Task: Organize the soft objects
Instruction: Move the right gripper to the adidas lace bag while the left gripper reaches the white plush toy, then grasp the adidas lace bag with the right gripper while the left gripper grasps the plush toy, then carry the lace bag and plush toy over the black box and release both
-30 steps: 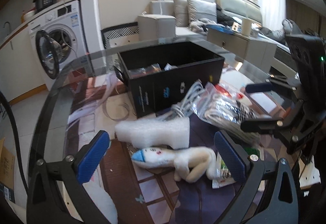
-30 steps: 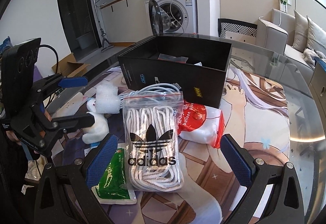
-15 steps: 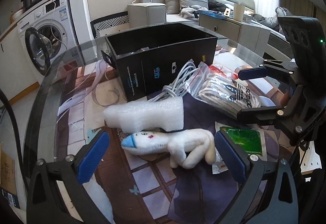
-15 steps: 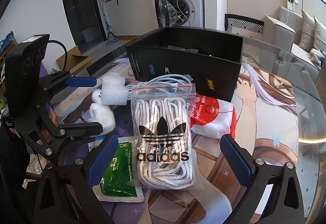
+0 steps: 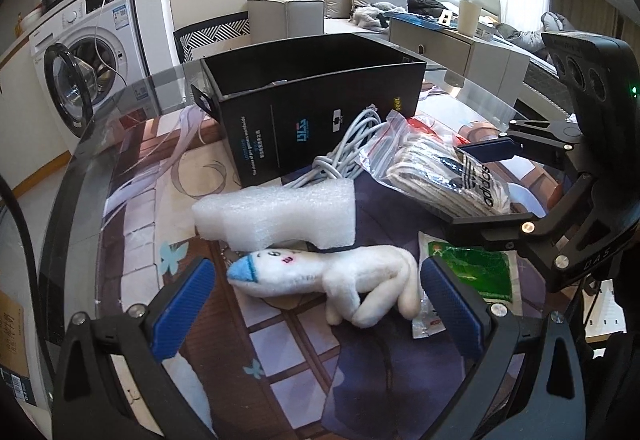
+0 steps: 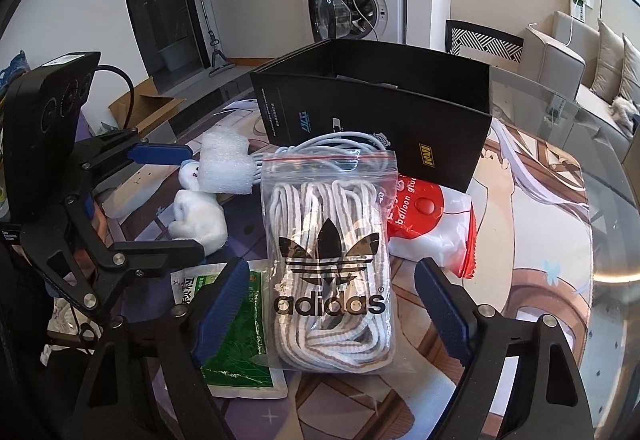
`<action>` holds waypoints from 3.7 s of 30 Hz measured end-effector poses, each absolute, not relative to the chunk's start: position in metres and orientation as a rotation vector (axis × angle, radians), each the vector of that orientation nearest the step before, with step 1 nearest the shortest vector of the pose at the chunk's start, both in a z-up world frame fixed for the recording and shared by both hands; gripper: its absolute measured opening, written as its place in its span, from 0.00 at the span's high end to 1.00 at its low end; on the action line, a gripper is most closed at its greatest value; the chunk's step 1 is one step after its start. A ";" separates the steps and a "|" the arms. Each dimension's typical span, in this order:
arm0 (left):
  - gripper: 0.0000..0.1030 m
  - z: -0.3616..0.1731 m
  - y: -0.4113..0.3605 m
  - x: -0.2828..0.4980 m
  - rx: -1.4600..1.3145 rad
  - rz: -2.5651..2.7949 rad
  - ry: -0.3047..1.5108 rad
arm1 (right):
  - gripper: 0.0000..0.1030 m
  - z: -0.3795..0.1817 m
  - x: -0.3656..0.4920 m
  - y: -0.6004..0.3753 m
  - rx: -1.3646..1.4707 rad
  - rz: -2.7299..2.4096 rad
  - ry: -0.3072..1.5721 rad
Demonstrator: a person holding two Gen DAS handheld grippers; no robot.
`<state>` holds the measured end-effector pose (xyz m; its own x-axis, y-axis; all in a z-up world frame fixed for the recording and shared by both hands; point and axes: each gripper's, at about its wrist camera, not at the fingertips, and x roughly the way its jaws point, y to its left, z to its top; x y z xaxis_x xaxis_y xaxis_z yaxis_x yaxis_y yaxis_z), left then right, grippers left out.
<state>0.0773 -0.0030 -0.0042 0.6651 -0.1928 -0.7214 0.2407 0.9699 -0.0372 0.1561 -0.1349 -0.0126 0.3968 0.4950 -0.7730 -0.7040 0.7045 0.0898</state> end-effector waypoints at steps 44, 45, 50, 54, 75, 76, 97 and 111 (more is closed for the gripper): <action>0.17 0.012 -0.003 0.066 0.043 -0.306 0.779 | 0.54 0.011 0.139 -0.150 -0.292 0.826 0.778; 0.17 0.013 -0.003 0.066 0.041 -0.307 0.774 | 0.54 0.012 0.139 -0.151 -0.292 0.825 0.774; 0.17 0.023 -0.003 0.063 0.030 -0.313 0.748 | 0.54 0.021 0.134 -0.158 -0.284 0.822 0.747; 0.17 0.033 -0.004 0.062 0.021 -0.321 0.725 | 0.54 0.031 0.130 -0.164 -0.283 0.817 0.723; 0.17 0.071 -0.001 0.095 0.026 -0.223 0.605 | 0.54 0.077 0.148 -0.169 -0.176 0.711 0.636; 0.17 0.072 -0.001 0.099 0.026 -0.220 0.602 | 0.54 0.078 0.151 -0.167 -0.169 0.710 0.636; 0.17 0.063 0.002 0.162 0.040 -0.161 0.597 | 0.54 0.079 0.219 -0.140 -0.082 0.665 0.612; 0.17 0.052 0.003 0.191 0.071 -0.146 0.624 | 0.54 0.061 0.251 -0.119 -0.083 0.670 0.628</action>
<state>0.1909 0.0025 0.0522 0.8020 -0.1147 -0.5863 0.1575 0.9873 0.0224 0.2513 -0.1190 0.0611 0.6073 0.5547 -0.5687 -0.6035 0.7877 0.1238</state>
